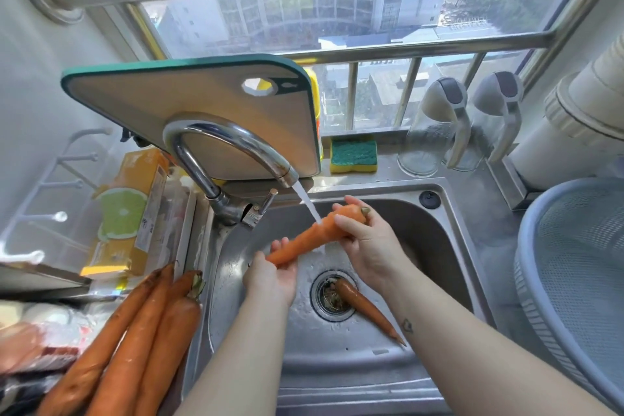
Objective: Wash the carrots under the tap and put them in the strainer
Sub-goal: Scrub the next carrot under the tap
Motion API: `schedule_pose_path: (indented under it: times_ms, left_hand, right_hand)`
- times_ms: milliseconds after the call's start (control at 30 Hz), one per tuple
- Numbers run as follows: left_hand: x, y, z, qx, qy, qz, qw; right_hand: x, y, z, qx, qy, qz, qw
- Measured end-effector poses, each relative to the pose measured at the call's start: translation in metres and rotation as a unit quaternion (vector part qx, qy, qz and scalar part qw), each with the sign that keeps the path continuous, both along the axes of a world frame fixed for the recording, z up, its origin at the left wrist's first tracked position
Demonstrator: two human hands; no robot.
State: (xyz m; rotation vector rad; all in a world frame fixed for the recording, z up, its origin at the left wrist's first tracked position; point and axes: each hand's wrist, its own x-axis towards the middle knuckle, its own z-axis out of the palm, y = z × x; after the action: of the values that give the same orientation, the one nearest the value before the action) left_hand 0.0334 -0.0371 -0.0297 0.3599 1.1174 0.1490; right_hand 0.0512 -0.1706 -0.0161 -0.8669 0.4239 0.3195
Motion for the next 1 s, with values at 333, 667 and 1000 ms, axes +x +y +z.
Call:
schedule_pose_path:
  times_ms: [333,667,1000]
  left_hand:
    - [-0.033,0.010,-0.007,0.400,0.066,-0.482,0.776]
    - [-0.039,-0.009,-0.002,0.453,-0.033,-0.552,0.699]
    - [-0.062,0.019,0.022,0.634,0.031,-0.614,0.470]
  right_hand:
    - [-0.005,0.044,0.000,-0.123,-0.064,0.133,0.981]
    - [0.006,0.046,0.004,-0.116,0.071,-0.005,0.991]
    - [-0.018,0.026,0.006,-0.224,0.101,0.235,0.940]
